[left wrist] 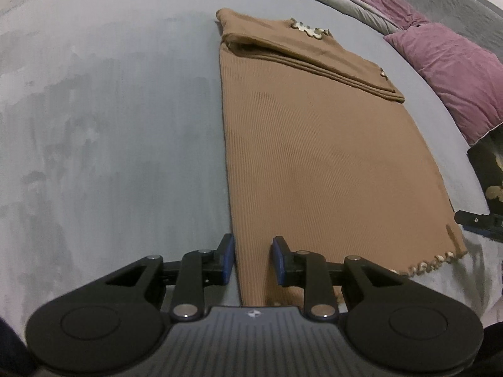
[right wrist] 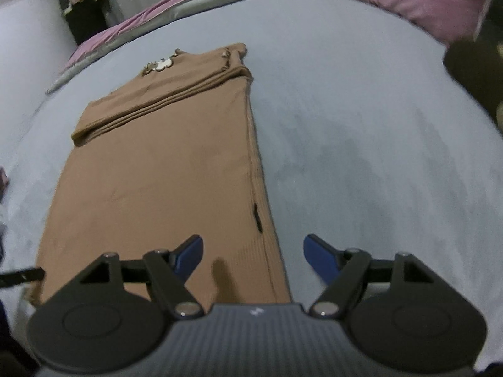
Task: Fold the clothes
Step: 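Raise both grippers and move them to the sweater hem, then grasp the ruffled hem with the left gripper while the right gripper grasps beside it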
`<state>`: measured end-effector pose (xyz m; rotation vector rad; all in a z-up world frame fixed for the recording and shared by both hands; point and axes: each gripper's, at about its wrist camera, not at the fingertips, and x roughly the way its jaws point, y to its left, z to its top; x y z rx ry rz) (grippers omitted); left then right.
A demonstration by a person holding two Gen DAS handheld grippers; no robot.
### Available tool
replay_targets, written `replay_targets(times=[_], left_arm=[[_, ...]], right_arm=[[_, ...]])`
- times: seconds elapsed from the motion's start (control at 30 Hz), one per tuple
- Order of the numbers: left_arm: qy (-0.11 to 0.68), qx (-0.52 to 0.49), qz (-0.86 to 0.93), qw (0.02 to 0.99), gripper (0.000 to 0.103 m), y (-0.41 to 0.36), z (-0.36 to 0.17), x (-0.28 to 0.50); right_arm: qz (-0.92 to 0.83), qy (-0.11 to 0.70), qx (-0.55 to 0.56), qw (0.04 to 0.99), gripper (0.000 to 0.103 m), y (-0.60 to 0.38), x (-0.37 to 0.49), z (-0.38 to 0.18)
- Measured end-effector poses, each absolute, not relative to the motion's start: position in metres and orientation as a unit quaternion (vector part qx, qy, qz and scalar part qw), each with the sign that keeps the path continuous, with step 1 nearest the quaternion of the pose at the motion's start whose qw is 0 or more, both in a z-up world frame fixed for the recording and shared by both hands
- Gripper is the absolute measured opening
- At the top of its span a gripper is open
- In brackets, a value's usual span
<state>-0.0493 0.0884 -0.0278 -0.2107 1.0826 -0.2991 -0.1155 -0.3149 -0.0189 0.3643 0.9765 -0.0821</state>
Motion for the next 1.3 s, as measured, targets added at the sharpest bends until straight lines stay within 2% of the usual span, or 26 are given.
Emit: replay_targets(times=[0.4,0.53,0.8,0.9,0.97,1.07,1.3], left_arm=[[0.541,-0.169,-0.156,0.809,0.025,0.103,-0.032,-0.054],[0.552,-0.208,-0.157,0.792,0.025,0.110,-0.036,-0.052],[0.555,-0.223,-0.157,0.786,0.025,0.110,-0.040,-0.053],[0.556,-0.223,-0.161,0.784,0.024,0.109,-0.039,-0.053],[0.557,-0.222,-0.162,0.783,0.023,0.108,-0.039,-0.053],[0.559,-0.220,-0.163,0.783,0.015,0.107,-0.039,-0.053],[0.557,-0.233,-0.162,0.781,0.008,0.108,-0.039,-0.054]], right_arm=[[-0.041,0.476,0.294,0.828,0.065,-0.351,-0.132,-0.034],[-0.035,0.480,0.304,0.822,0.062,-0.351,-0.133,-0.037],[-0.020,0.493,0.307,0.814,0.056,-0.345,-0.127,-0.043],[-0.018,0.496,0.307,0.812,0.049,-0.344,-0.127,-0.044],[-0.016,0.497,0.313,0.809,0.039,-0.346,-0.127,-0.046],[-0.009,0.498,0.328,0.803,0.028,-0.350,-0.128,-0.049],[0.007,0.496,0.350,0.794,0.015,-0.351,-0.129,-0.051]])
